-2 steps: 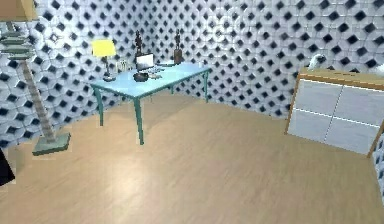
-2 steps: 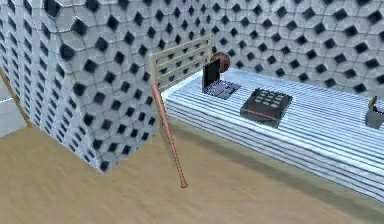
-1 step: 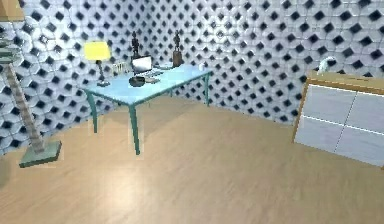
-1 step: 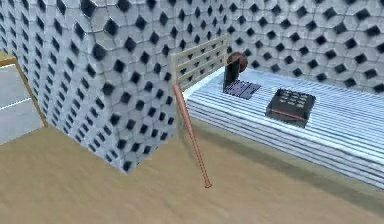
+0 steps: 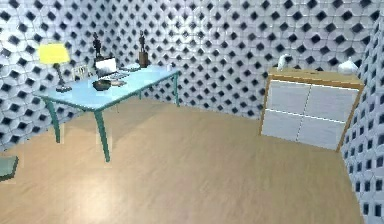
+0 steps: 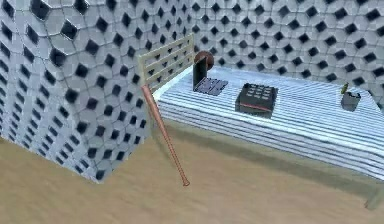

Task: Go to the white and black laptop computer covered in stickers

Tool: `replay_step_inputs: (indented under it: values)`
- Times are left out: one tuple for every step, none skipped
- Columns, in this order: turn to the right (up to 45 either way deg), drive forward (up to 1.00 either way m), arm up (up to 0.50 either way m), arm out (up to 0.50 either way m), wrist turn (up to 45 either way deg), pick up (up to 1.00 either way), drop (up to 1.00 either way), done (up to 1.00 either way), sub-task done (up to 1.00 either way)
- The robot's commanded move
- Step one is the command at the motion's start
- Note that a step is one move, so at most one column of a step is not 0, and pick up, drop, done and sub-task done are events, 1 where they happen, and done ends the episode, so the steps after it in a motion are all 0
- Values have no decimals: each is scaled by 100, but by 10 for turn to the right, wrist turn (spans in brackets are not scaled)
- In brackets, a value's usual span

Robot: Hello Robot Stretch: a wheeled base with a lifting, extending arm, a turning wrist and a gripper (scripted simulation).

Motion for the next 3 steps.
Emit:
replay_step_inputs:
  values:
    - [0, 100, 0, 0, 0, 0, 0, 0, 0]
    - [0, 100, 0, 0, 0, 0, 0, 0, 0]
    - [30, 0, 0, 0, 0, 0, 0, 0, 0]
